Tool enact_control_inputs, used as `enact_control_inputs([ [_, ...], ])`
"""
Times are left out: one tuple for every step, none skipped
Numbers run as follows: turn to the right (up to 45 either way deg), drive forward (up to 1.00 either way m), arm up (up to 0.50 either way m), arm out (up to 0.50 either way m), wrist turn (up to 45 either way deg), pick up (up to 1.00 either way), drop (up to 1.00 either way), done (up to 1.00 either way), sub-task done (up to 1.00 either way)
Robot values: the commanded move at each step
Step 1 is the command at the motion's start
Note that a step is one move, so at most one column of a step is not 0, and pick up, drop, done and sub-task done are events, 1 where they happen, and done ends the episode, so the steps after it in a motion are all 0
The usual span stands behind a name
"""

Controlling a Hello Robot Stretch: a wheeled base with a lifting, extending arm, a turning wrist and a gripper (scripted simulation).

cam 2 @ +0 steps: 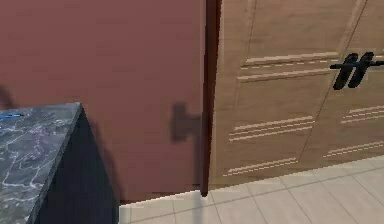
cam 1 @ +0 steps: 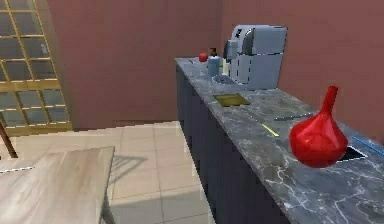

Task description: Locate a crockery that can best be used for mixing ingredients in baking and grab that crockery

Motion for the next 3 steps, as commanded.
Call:
enact_control_inputs([
  [-12.0, 0.0, 0.0, 0.0, 0.0, 0.0, 0.0, 0.0, 0.0],
  [0.0, 1.0, 0.0, 0.0, 0.0, 0.0, 0.0, 0.0, 0.0],
  [0.0, 0.2, 0.0, 0.0, 0.0, 0.0, 0.0, 0.0, 0.0],
])
